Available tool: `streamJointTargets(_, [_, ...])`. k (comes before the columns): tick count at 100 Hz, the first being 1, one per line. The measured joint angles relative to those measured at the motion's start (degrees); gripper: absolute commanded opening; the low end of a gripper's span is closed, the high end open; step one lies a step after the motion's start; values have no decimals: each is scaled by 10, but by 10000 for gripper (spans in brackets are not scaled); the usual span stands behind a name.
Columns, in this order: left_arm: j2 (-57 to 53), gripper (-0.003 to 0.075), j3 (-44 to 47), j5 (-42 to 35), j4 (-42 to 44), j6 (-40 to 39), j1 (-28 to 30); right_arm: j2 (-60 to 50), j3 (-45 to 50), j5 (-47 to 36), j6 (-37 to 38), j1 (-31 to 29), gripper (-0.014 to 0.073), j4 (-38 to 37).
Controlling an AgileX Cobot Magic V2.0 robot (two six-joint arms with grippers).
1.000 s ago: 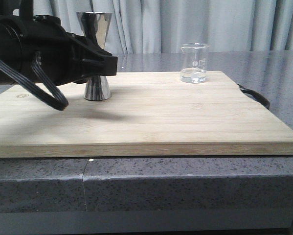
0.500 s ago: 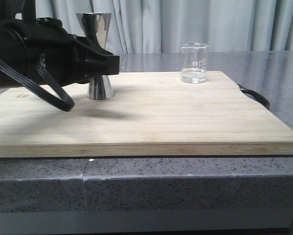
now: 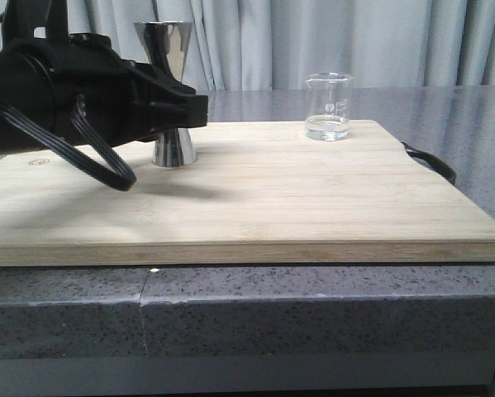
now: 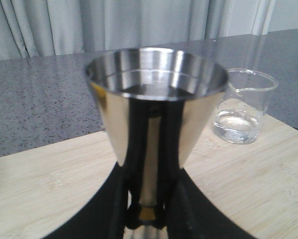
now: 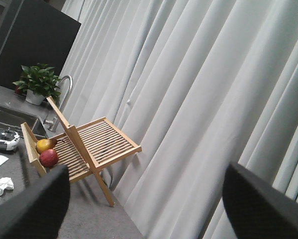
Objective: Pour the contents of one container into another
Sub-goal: 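Lower the jigger onto the board with the left gripper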
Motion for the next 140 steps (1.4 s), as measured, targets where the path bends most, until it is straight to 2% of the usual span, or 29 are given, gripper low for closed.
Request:
streamJointTargets(43, [1, -14, 0, -3, 0, 0, 0, 0, 0, 0, 1, 0, 562, -1])
streamJointTargets(50, [1, 18, 0, -3, 4, -1, 0, 0, 0, 0, 1, 0, 562, -1])
streamJointTargets(69, [1, 204, 0, -3, 13, -1, 2, 0, 0, 0, 1, 0, 562, -1])
streamJointTargets(76, [4, 249, 0, 5, 14, -1, 2, 0, 0, 0, 1, 0, 562, -1])
streamJointTargets(99, [9, 309, 1, 25, 16, -1, 2, 0, 0, 0, 1, 0, 562, -1])
streamJointTargets(125, [9, 453, 1, 25, 19, -1, 2, 0, 0, 0, 1, 0, 562, -1])
streamJointTargets(140, [9, 488, 1, 25, 19, 0, 2, 0, 0, 0, 2, 0, 562, -1])
